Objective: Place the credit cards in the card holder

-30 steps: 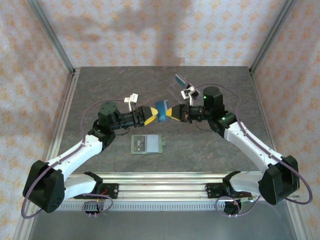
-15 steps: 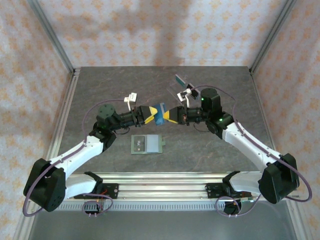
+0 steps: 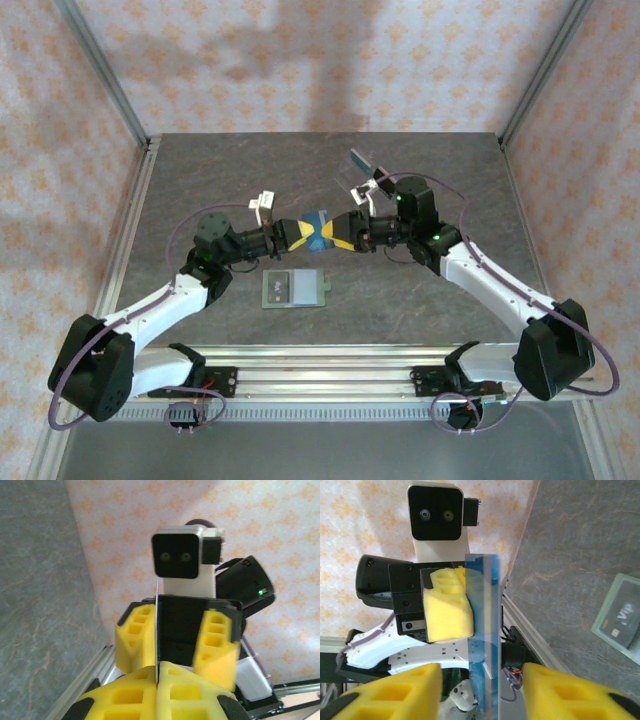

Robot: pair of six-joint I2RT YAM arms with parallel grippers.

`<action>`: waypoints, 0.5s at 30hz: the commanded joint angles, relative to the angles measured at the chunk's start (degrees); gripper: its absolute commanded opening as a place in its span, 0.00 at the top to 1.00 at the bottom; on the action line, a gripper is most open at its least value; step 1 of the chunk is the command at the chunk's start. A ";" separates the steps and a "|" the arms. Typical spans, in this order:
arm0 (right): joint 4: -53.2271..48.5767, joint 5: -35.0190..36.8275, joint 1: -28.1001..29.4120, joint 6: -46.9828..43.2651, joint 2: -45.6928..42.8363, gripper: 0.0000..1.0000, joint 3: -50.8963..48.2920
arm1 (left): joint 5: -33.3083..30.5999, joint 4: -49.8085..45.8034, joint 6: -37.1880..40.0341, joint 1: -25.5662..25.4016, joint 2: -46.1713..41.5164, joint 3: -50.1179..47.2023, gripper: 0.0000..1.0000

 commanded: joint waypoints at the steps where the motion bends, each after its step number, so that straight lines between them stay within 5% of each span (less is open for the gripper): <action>1: -12.97 4.99 0.30 -10.51 0.07 0.48 2.84 | 0.80 -11.67 8.53 0.22 -2.22 0.20 1.00; 8: -16.36 15.27 1.03 -13.29 2.80 0.49 -1.11 | -5.97 -49.08 32.56 1.11 -4.97 4.76 1.00; 15: -17.60 23.80 5.72 -16.13 11.31 0.52 -1.46 | -14.71 -64.48 44.99 2.70 1.47 6.81 1.00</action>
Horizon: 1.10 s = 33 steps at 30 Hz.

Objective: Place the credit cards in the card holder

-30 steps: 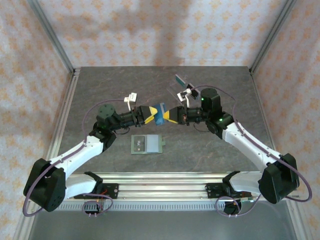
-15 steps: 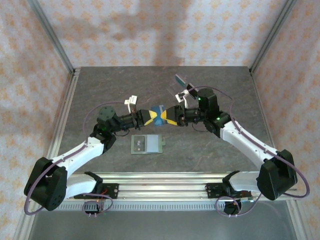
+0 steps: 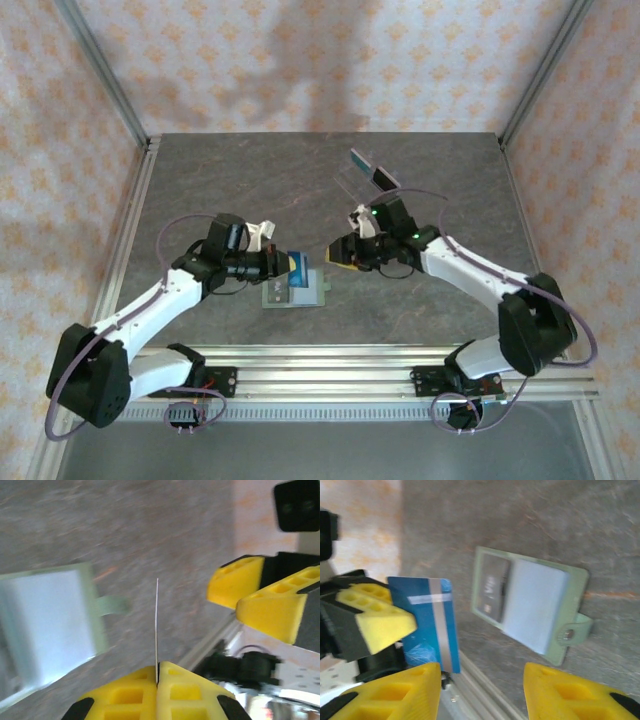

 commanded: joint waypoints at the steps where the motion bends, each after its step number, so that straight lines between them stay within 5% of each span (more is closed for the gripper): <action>1: -1.48 7.05 2.58 -3.14 3.09 0.52 -0.35 | -6.21 -12.17 9.62 1.24 4.27 1.76 1.00; 16: 5.41 4.03 4.03 -0.94 8.88 0.51 -1.97 | -4.22 -7.90 12.37 3.57 16.11 2.61 1.00; 33: 6.36 1.67 4.03 -1.50 12.15 0.52 -2.37 | 1.32 -2.78 11.42 3.74 18.51 3.11 1.00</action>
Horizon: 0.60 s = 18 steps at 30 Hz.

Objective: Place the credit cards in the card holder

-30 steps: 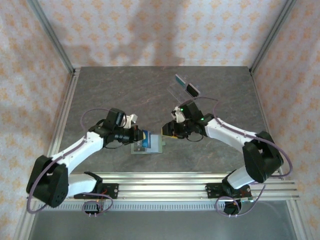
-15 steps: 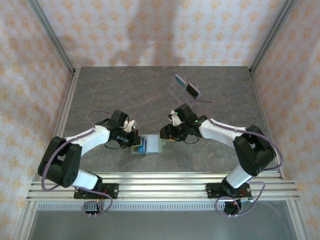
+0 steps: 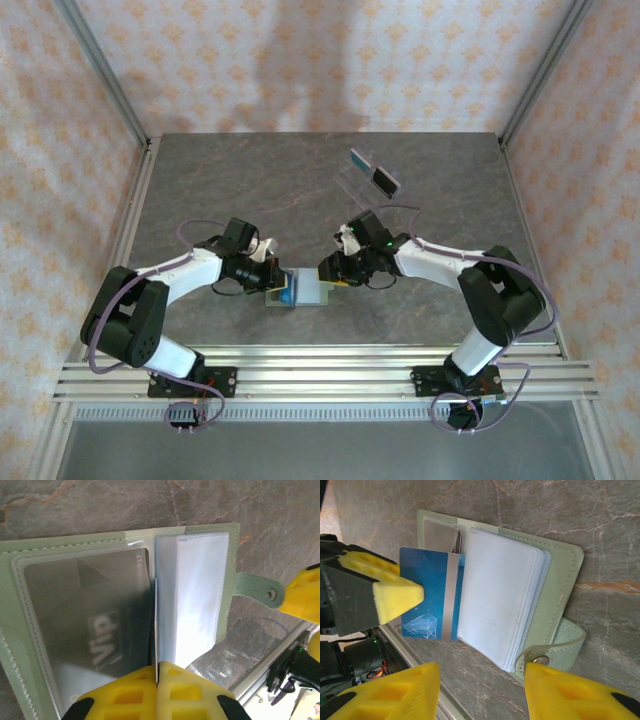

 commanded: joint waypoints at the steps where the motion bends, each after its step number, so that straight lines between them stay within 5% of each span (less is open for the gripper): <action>1: 0.83 -0.17 0.08 -0.59 1.39 0.53 -0.62 | 2.32 1.84 0.41 0.50 0.69 1.77 1.00; 18: 1.28 -1.55 -0.12 -1.51 4.15 0.58 0.01 | 4.23 8.41 0.23 0.69 4.83 1.25 1.00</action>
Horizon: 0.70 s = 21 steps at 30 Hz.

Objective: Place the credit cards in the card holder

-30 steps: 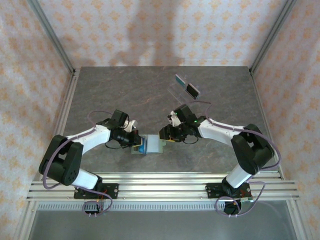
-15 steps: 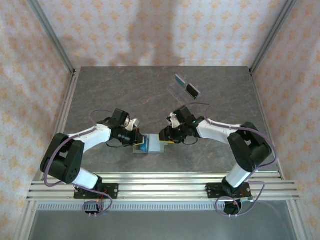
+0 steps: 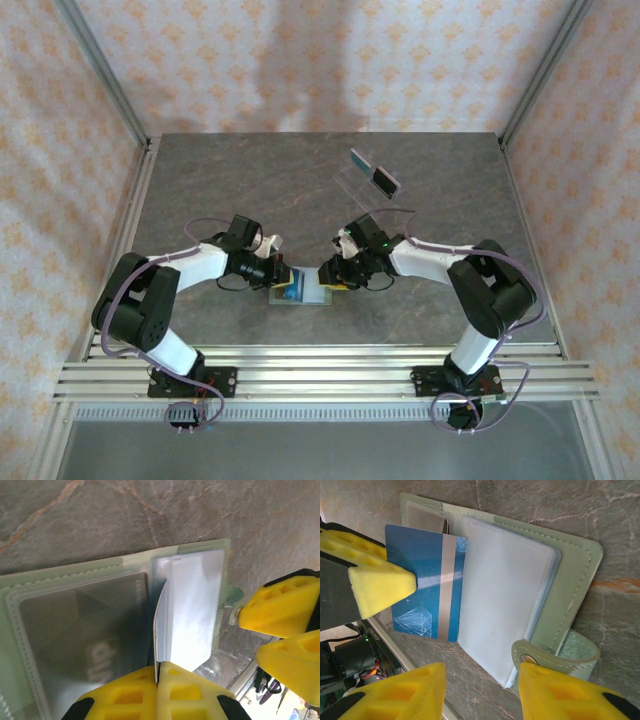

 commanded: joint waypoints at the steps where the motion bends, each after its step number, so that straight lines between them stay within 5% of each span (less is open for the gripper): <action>1: 0.74 -0.22 -0.18 -1.27 0.94 0.58 -0.24 | 0.26 2.65 0.52 0.34 -0.91 -0.28 1.00; 21: 2.82 -0.66 -1.04 -0.65 2.79 0.61 -0.97 | 2.41 8.41 0.14 0.38 3.79 -0.50 1.00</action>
